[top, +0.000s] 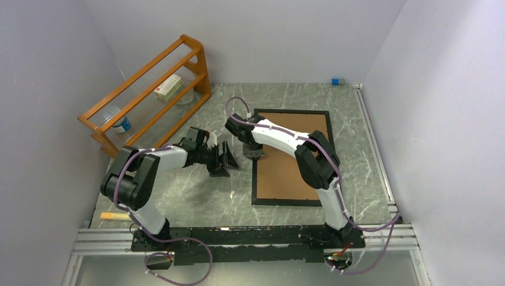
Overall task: Put the photo into the frame
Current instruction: Turn over the photo frame at the center of the board.
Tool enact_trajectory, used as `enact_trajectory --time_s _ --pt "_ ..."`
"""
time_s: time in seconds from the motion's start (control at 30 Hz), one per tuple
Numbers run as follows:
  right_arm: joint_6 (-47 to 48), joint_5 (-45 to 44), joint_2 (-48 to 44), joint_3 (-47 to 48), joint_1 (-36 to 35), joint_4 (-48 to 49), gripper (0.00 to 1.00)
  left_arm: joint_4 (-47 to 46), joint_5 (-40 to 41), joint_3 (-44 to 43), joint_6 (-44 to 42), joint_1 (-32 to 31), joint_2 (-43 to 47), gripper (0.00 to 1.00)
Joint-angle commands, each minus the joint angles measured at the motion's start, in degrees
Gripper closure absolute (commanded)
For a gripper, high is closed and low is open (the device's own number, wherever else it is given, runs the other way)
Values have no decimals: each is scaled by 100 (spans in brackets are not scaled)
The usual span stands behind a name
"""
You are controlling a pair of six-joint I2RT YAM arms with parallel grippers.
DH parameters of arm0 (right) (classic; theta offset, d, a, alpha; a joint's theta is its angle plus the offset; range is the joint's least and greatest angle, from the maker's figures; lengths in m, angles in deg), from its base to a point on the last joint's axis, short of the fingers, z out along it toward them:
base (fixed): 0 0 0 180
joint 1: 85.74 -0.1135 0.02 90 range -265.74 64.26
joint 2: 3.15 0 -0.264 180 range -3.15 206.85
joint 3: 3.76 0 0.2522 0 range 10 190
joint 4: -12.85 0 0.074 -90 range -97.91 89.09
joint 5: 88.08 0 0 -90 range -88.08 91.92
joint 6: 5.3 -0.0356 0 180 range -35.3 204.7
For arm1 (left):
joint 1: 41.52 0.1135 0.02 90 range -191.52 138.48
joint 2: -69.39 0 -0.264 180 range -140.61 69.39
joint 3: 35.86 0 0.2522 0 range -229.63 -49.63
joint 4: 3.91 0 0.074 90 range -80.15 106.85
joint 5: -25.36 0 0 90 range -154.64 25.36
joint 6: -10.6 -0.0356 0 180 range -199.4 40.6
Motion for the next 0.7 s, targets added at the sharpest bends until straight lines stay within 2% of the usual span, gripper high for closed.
enact_trajectory --time_s 0.0,0.4,0.5,0.67 --pt "-74 166 -496 351 32 -220 100 -802 -282 -193 215 -91 -68 17" --pt "-131 431 -981 273 122 24 100 -2238 -1177 -383 1023 -545 -1118 18" --pt "-129 568 -1017 242 200 109 100 -2874 -1397 -384 1356 -704 -1336 19" --pt "-138 777 -1084 143 245 323 100 -3310 -1624 -505 1721 -804 -1665 31"
